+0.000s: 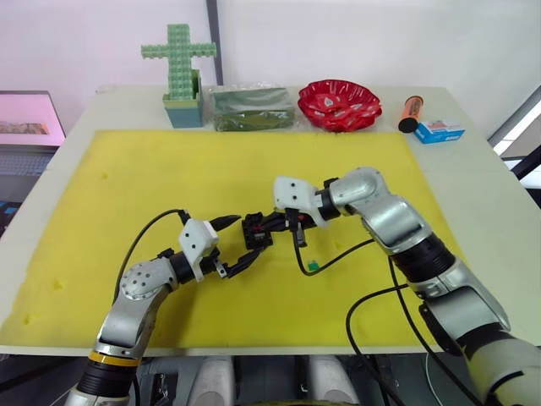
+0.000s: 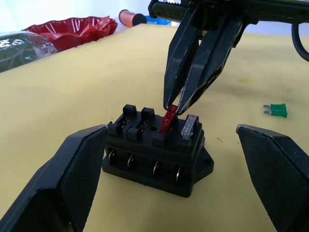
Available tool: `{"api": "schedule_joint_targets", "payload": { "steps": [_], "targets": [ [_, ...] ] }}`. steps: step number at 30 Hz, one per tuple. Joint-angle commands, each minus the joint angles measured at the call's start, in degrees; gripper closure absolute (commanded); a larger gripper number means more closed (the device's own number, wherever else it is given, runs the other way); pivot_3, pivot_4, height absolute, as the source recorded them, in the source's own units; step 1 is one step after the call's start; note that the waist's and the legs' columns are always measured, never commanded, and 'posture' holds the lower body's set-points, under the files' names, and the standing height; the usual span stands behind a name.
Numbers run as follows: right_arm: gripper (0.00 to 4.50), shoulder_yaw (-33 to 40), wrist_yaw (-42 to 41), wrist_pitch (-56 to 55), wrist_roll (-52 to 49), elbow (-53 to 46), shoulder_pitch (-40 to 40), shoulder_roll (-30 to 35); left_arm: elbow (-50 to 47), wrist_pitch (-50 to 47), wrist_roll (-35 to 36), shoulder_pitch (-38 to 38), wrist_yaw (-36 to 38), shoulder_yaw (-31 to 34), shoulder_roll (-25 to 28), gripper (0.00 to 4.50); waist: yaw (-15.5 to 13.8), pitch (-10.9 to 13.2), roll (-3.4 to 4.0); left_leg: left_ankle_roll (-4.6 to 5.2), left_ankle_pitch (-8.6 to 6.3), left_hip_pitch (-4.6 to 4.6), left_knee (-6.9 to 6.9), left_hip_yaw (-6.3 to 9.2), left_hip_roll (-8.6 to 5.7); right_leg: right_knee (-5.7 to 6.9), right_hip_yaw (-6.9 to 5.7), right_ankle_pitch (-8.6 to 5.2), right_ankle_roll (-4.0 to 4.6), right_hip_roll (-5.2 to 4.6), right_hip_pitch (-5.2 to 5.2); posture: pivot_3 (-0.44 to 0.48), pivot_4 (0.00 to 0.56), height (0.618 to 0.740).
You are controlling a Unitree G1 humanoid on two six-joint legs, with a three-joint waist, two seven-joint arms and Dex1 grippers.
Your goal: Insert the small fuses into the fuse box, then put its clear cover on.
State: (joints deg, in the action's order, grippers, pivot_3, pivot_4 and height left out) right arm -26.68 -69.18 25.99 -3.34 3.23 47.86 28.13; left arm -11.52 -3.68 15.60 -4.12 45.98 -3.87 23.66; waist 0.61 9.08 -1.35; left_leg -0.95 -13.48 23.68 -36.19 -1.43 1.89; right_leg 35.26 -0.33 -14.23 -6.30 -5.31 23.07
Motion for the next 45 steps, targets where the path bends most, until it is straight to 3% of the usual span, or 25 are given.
{"api": "schedule_joint_targets", "payload": {
  "steps": [1, 22, 30, 45],
  "targets": [
    [4.50, 0.24, -0.50, -1.21, 0.48, 0.40, 1.94, -0.57, -2.38, -0.55, 0.44, 0.33, -0.21, -0.64, 0.24, 0.02, 0.02, 0.00, 0.00, 0.00, 0.00, 0.00, 0.00, 0.00, 0.00, 0.00, 0.00, 0.00, 0.00, 0.00, 0.00, 0.000, 0.150, 0.740],
    [4.50, -0.46, -8.93, -5.29, 2.20, 10.92, 6.91, -1.07, -1.82, -0.32, 0.01, 0.28, -1.04, 0.00, 0.08, 0.02, -0.01, 0.00, 0.01, 0.00, 0.00, -0.19, 0.02, -0.01, 0.00, 0.00, 0.00, 0.00, 0.00, 0.00, -0.20, 0.000, 0.150, 0.740],
    [4.50, -0.73, -13.08, -2.97, 1.67, 8.07, 6.81, 0.07, -1.87, 0.20, 0.09, 0.65, -1.11, -0.16, 0.16, 0.02, -0.02, 0.00, 0.01, 0.00, 0.00, -0.19, 0.02, 0.00, 0.00, 0.00, 0.00, 0.00, 0.00, 0.00, -0.20, 0.000, 0.150, 0.740],
    [4.50, 0.51, -10.70, -8.31, 3.59, 12.50, 9.39, -2.33, -1.56, 0.56, 0.14, 0.80, -1.10, 0.16, 0.35, 0.02, 0.03, 0.01, 0.02, -0.01, 0.00, -0.20, 0.04, -0.01, 0.00, -0.01, 0.00, 0.00, 0.00, 0.00, -0.19, 0.000, 0.150, 0.740]
  ]
}}
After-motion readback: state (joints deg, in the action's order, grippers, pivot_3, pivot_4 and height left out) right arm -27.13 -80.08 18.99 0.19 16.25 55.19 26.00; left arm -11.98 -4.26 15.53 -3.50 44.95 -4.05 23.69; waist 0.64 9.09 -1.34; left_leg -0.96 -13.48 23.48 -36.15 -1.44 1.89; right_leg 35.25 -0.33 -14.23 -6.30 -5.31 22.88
